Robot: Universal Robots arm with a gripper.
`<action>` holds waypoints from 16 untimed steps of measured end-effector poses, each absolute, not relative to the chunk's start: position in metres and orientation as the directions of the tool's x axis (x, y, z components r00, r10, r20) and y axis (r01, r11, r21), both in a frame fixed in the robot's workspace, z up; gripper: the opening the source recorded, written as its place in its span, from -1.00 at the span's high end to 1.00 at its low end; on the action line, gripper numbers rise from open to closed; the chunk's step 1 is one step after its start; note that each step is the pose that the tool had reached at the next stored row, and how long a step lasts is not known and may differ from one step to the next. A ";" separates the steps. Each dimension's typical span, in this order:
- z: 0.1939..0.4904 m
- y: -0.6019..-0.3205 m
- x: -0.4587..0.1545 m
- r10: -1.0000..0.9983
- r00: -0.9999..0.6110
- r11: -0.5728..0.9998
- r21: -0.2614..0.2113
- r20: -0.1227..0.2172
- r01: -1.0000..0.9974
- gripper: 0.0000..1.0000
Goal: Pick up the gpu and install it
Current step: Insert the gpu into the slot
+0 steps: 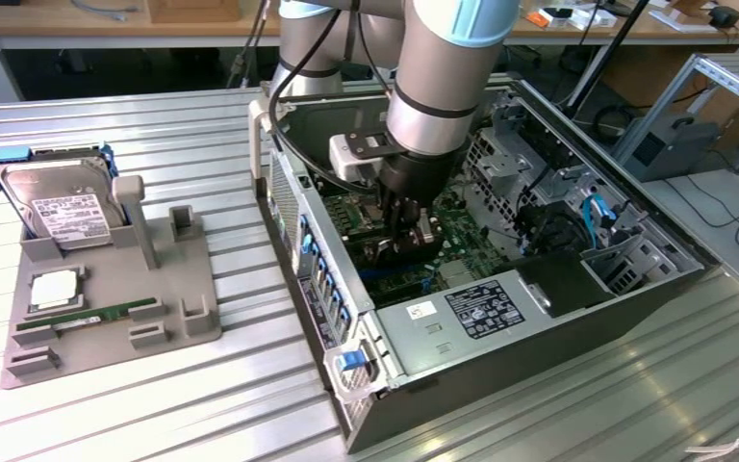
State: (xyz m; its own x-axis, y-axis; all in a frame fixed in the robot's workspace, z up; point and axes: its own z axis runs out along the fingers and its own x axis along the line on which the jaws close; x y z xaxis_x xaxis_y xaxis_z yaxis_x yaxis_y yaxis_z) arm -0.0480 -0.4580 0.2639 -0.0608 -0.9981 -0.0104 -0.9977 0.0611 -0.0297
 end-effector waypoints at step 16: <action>0.263 -0.455 -0.048 -0.999 -0.038 0.038 -0.031 0.017 -0.999 0.46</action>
